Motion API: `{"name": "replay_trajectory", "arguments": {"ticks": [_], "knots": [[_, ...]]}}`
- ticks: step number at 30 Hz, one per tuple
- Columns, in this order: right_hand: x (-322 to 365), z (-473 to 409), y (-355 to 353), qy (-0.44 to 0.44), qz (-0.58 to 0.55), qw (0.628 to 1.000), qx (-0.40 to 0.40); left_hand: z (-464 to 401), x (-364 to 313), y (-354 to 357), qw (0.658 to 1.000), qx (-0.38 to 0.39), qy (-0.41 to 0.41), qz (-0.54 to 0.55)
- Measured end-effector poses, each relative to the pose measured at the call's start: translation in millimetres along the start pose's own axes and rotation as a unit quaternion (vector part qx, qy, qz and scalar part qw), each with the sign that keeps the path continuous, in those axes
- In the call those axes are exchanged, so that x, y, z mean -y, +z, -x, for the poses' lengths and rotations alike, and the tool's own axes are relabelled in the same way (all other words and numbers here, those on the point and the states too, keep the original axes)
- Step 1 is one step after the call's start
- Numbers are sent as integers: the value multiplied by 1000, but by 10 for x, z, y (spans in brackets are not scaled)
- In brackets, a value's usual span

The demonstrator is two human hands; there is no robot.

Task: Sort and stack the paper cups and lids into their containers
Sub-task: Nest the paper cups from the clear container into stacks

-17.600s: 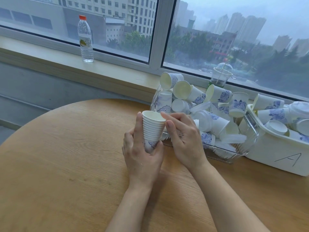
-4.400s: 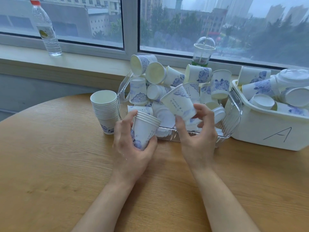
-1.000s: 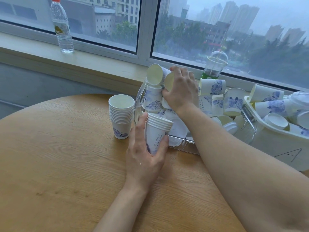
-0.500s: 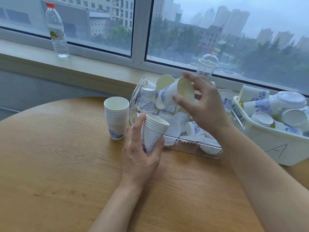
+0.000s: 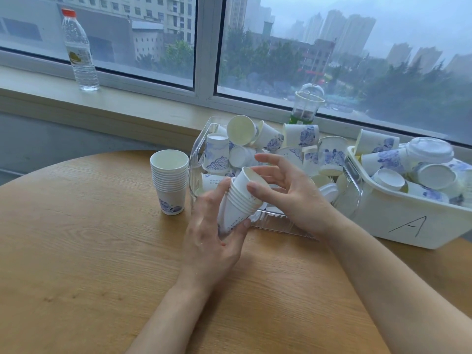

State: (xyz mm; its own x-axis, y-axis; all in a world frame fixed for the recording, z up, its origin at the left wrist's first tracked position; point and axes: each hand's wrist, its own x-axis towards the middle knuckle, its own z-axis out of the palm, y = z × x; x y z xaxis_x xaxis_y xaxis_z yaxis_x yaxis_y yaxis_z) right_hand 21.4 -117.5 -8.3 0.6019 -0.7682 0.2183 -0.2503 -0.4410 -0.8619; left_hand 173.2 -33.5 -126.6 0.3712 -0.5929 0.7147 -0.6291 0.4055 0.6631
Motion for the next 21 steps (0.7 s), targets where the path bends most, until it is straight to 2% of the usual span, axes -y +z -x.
{"name": "replay_trajectory", "arguments": {"ticks": [11, 16, 18, 21], "knots": [[-104, -55, 165, 32, -6, 999, 27, -4, -14, -16, 1000, 14, -3, 5], [-22, -109, 164, 15, 53, 997, 50, 3, 5, -19, 1000, 2, -13, 2], [10, -194, 144, -10, 113, 993, 14, -4, 20, -19, 999, -10, -36, 4], [-73, -447, 103, -50, 222, 969, -92, -16, 8, -27, 997, -32, -63, -1]]}}
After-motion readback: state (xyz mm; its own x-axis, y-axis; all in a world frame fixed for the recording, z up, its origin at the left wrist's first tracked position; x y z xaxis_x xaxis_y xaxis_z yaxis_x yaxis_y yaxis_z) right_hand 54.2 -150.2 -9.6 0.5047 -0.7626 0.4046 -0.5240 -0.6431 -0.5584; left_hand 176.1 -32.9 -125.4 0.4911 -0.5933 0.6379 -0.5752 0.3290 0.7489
